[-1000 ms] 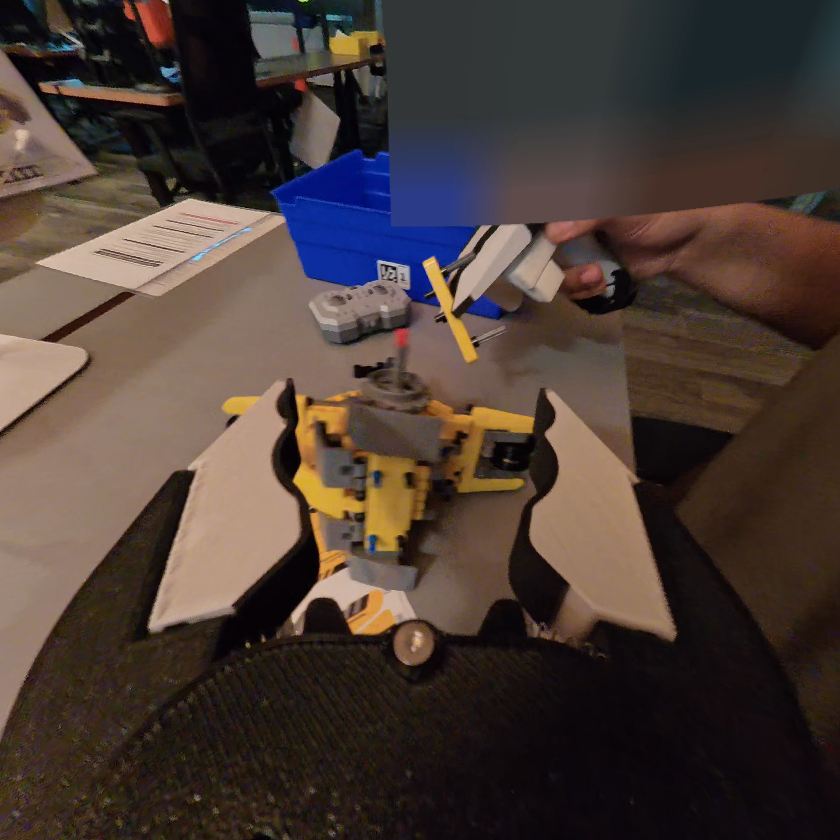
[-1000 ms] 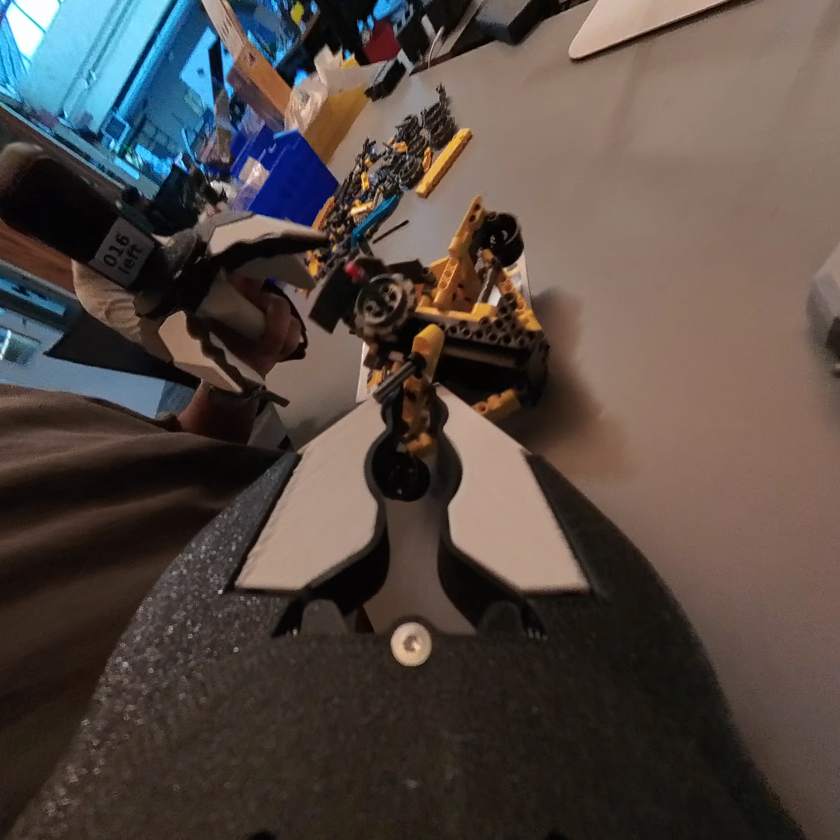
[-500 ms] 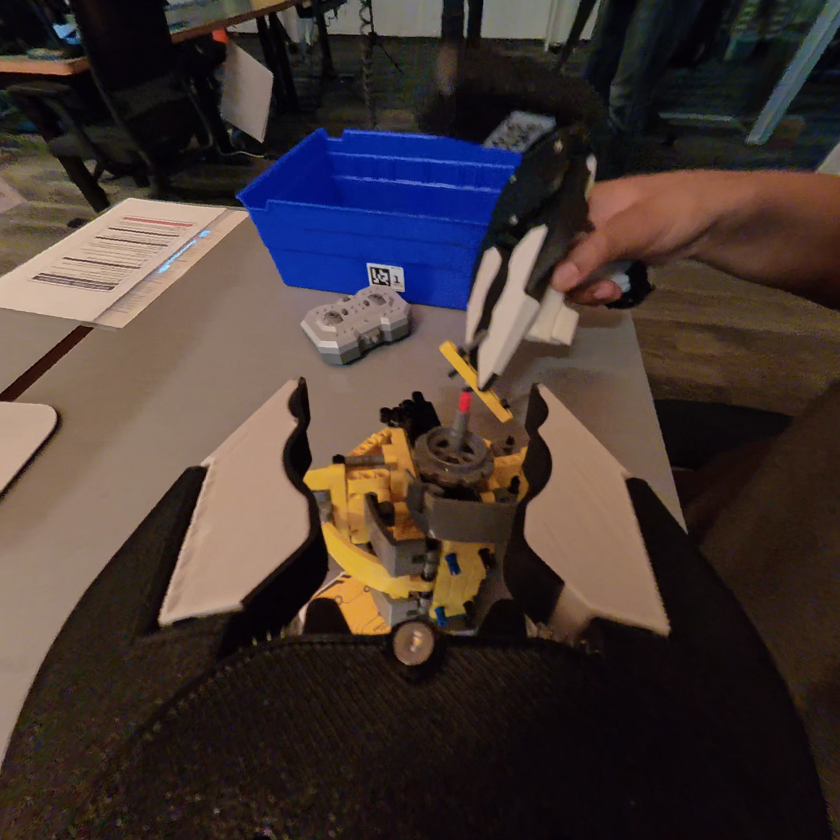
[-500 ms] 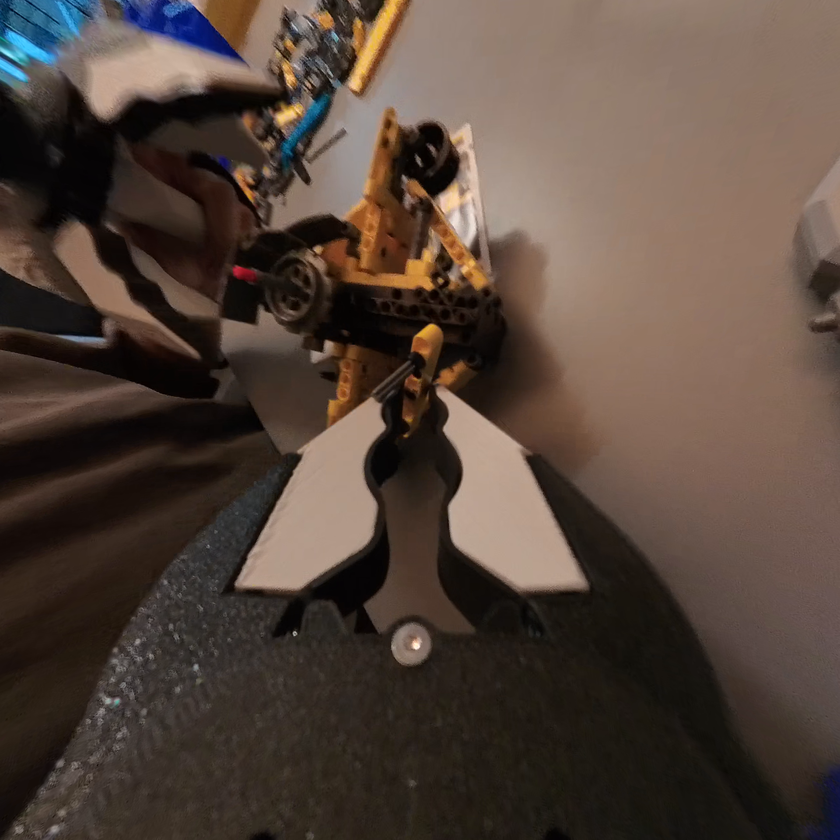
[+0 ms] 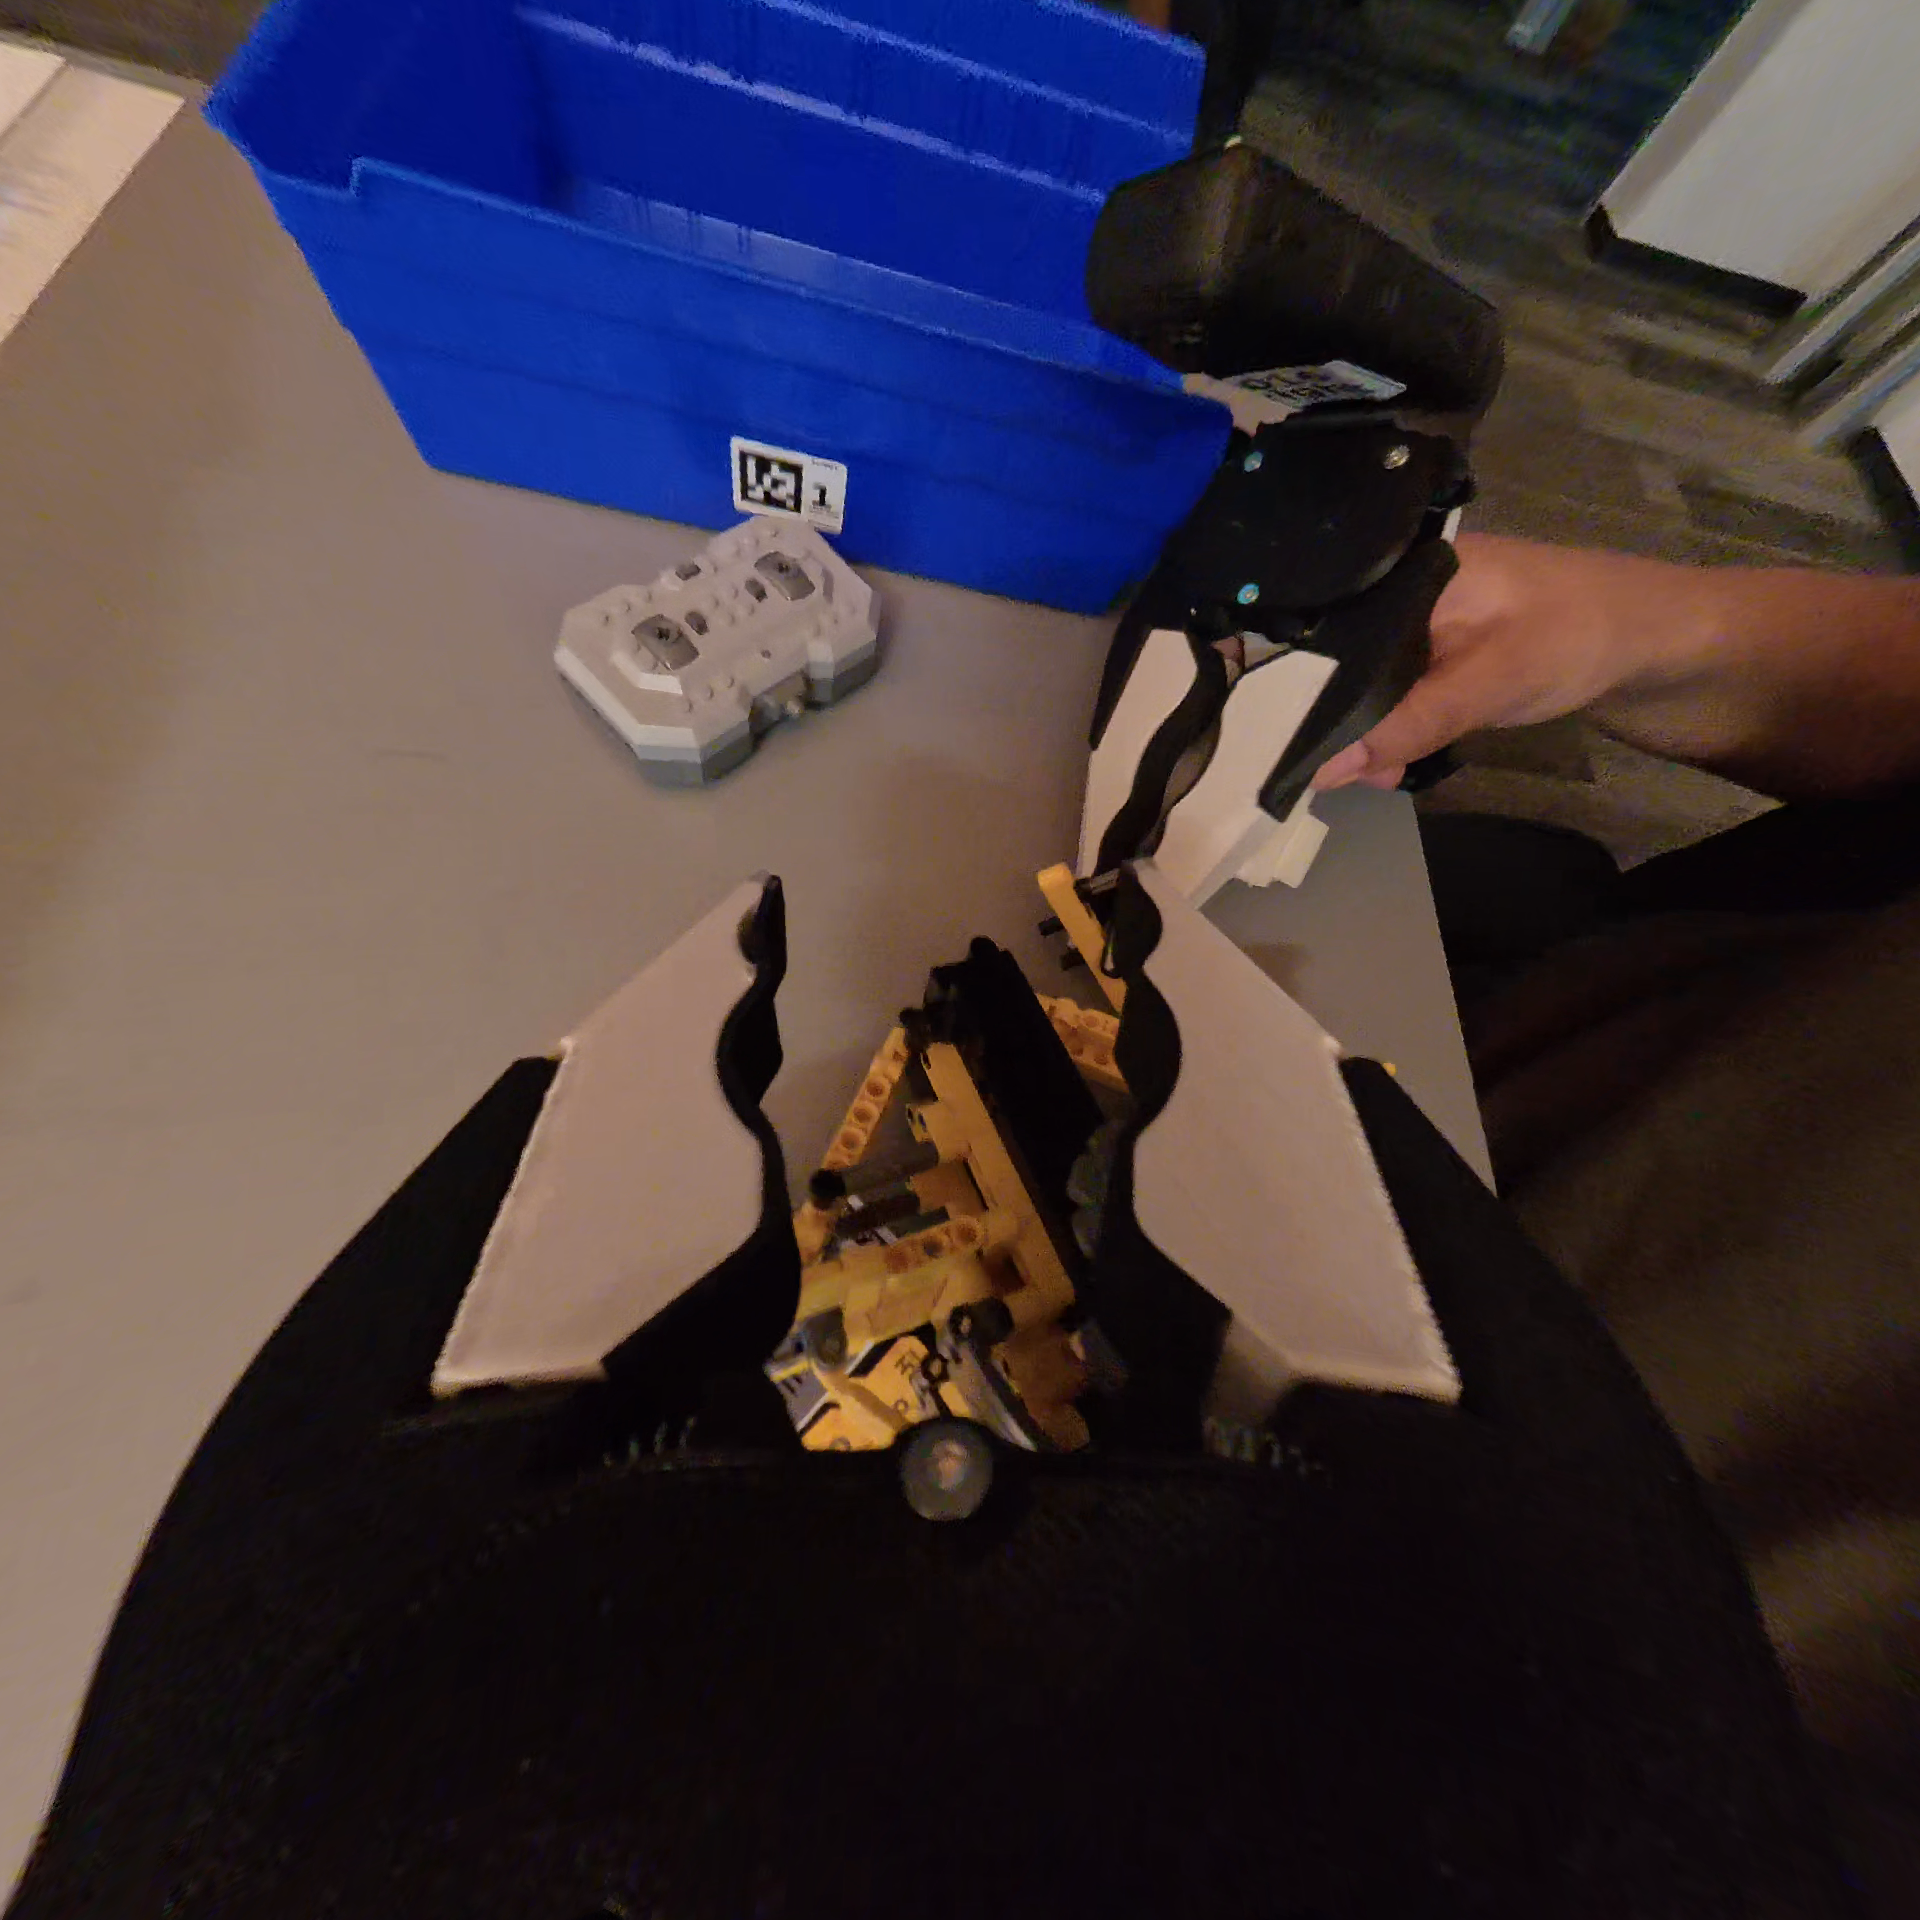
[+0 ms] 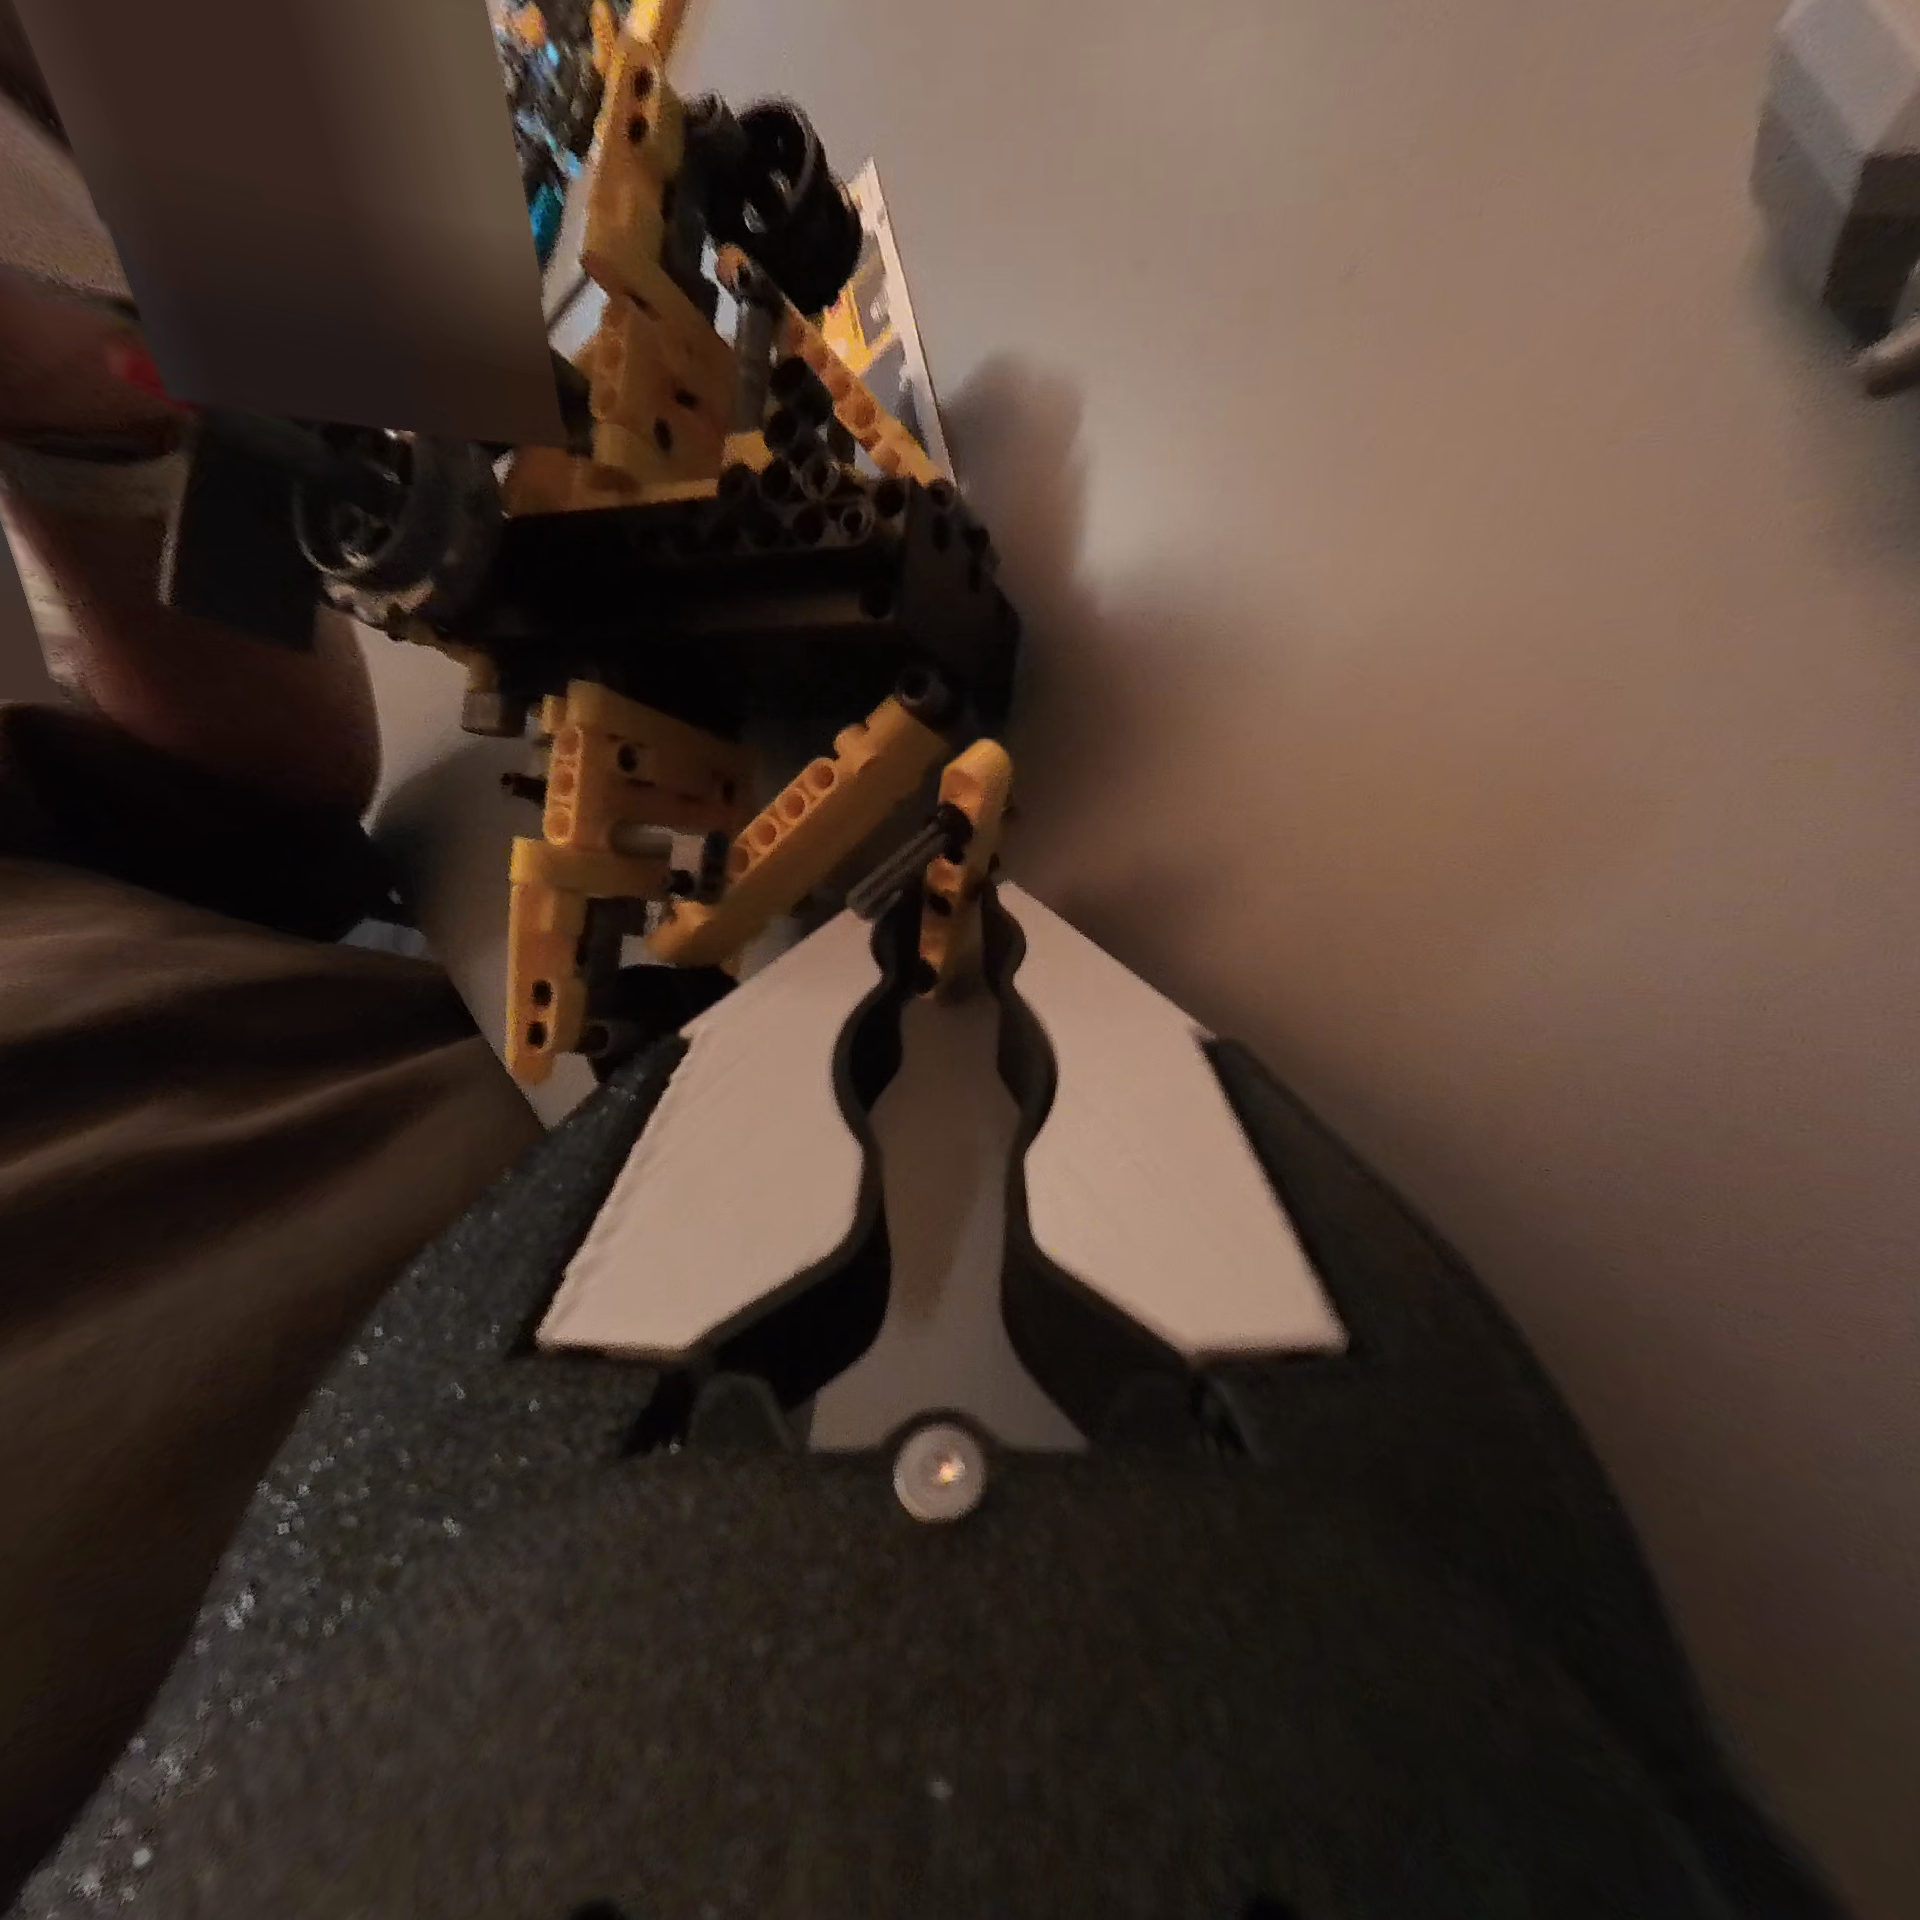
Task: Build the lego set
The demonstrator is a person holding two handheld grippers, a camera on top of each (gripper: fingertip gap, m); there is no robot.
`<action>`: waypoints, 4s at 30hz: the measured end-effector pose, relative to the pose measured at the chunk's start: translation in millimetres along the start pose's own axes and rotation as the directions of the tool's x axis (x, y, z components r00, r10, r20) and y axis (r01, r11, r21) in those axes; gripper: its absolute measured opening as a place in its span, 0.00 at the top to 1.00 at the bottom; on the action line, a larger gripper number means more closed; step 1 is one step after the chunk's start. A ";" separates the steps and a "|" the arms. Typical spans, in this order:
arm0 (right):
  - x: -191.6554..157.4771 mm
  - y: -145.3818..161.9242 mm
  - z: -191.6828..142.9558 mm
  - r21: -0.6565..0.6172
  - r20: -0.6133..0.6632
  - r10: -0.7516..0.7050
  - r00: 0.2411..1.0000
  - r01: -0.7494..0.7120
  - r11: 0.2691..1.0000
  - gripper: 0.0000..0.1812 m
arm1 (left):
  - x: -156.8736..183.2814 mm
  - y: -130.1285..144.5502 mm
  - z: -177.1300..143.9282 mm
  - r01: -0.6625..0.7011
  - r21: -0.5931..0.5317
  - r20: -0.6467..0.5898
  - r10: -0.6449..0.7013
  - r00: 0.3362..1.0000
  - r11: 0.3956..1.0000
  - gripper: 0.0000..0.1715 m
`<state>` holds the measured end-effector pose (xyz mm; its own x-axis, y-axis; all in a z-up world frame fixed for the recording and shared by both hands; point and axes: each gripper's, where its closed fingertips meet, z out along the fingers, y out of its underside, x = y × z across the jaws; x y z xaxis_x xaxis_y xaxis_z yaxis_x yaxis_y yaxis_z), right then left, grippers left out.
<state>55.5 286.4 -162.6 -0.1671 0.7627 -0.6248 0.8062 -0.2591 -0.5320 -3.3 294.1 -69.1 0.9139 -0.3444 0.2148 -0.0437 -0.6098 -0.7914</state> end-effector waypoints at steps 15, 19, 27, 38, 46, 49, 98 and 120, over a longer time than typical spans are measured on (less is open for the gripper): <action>-133.9 -66.0 -58.5 0.261 0.364 -0.326 0.873 0.240 0.935 0.95 | 96.4 -52.7 -43.6 0.158 0.220 -0.594 0.004 0.804 0.963 0.94; -143.9 -70.4 -63.1 0.291 0.337 -0.349 0.875 0.256 0.922 0.95 | 96.6 -55.2 -58.6 0.162 0.262 -0.571 0.018 0.820 0.951 0.96; -141.4 -100.0 -84.7 0.495 0.143 -0.401 0.905 0.285 0.820 0.93 | 79.4 -72.1 -73.5 0.243 0.385 -0.482 -0.030 0.875 0.891 0.97; -132.8 -97.9 -74.9 0.358 0.021 -0.510 0.860 0.470 0.807 0.96 | 76.2 -67.1 -58.1 0.260 0.352 -0.475 -0.067 0.877 0.899 0.97; -79.9 -91.3 -59.7 0.155 -0.132 -0.344 0.930 0.362 0.919 0.97 | 5.4 -23.0 -27.0 0.094 0.211 -0.132 -0.067 0.989 0.973 0.82; -69.6 -83.2 -45.5 0.084 -0.128 -0.250 0.960 0.261 0.962 0.97 | -1.3 1.5 -14.9 0.023 0.056 -0.201 -0.012 0.979 0.998 0.82; -22.0 -72.0 8.8 -0.193 -0.438 -0.204 0.875 0.130 0.973 0.96 | -19.1 19.2 0.5 0.107 -0.140 -0.782 -0.176 0.598 0.984 0.84; -21.2 -65.5 11.7 -0.176 -0.431 -0.212 0.877 0.149 0.973 0.96 | -12.7 38.8 6.7 -0.009 -0.207 -0.738 -0.150 0.658 0.978 0.92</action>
<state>-0.4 280.2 -121.1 -0.0733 0.9793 -0.1888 0.8596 -0.0340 -0.5098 -14.0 279.6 -106.4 0.3101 -0.6620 0.6823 -0.1350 -0.7411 -0.6577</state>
